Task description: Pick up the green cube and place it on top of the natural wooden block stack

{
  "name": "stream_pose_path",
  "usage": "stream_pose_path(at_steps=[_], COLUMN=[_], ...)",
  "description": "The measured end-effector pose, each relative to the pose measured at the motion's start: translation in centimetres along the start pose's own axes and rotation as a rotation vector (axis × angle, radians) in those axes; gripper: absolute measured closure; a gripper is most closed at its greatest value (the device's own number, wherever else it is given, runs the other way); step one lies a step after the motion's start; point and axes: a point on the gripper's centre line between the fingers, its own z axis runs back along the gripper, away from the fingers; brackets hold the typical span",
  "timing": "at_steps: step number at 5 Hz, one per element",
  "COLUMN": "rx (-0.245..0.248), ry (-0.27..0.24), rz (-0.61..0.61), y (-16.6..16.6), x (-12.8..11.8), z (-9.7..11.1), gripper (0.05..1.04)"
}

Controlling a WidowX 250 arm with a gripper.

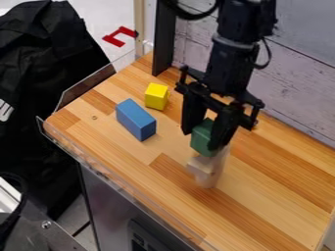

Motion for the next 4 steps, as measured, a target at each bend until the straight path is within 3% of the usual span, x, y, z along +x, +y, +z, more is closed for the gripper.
stream_pose_path(at_steps=[2,3,4], rx=[-0.009,-0.001,-0.005], ry=[0.038,0.053,0.016], rz=[-0.007,0.005,0.026], y=[-0.02,0.13,0.05], x=[0.38,0.55,0.65], z=[-1.19,-1.55,-1.04], gripper=[0.499,0.383,0.124])
